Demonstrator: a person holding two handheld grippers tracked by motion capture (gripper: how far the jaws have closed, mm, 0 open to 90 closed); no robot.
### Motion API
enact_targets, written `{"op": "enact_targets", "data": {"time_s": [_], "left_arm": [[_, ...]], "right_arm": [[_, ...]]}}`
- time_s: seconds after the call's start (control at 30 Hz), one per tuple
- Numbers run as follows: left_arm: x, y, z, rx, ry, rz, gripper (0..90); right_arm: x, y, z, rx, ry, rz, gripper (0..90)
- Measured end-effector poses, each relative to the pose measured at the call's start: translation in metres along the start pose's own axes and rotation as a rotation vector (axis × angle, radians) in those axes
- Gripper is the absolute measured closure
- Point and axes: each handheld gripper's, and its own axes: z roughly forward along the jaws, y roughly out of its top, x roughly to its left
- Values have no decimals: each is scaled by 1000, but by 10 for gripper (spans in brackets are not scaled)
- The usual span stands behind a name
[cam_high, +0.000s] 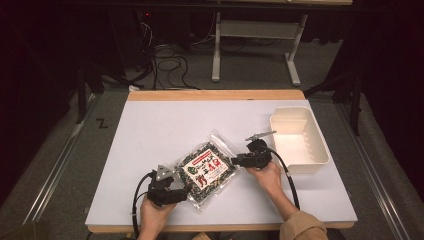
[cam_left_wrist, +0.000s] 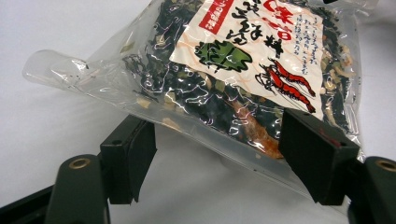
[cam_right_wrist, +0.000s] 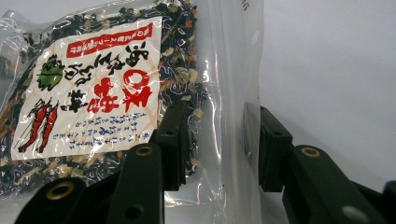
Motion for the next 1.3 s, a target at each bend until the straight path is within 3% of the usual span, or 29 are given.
{"op": "enact_targets", "data": {"time_s": [0.13,0.2,0.23,0.27,0.37,0.47,0.63,0.83,1.0,1.13,1.23,1.27,1.3], "left_arm": [[0,-1,-1,1,1,0,281],[0,0,0,3,1,0,281],[0,0,0,2,0,0,281],[0,0,0,2,1,1,281],[0,-1,0,1,3,1,281],[0,-1,-1,3,1,1,281],[0,0,0,3,3,-4,274],[2,-1,1,11,1,-14,271],[2,-1,1,10,-3,-19,270],[3,-1,1,10,-6,-22,269],[2,-1,0,4,-5,-21,270],[3,-1,0,-3,-11,-28,271],[3,0,0,-9,-15,-33,272]], "right_arm": [[-4,-1,2,-1,12,32,710],[-7,-1,0,-11,37,48,820],[-6,0,1,-9,55,47,828],[-4,0,1,-8,40,28,836],[2,0,0,-8,6,-2,841],[-1,-1,1,-9,31,29,838],[0,-1,4,19,41,26,792],[-5,-1,6,38,102,61,798],[0,0,4,35,63,1,812],[9,0,3,21,9,-78,822],[7,2,-4,5,28,-58,878],[6,2,-8,-13,6,-65,898],[6,3,-12,-20,16,-63,898]]}}
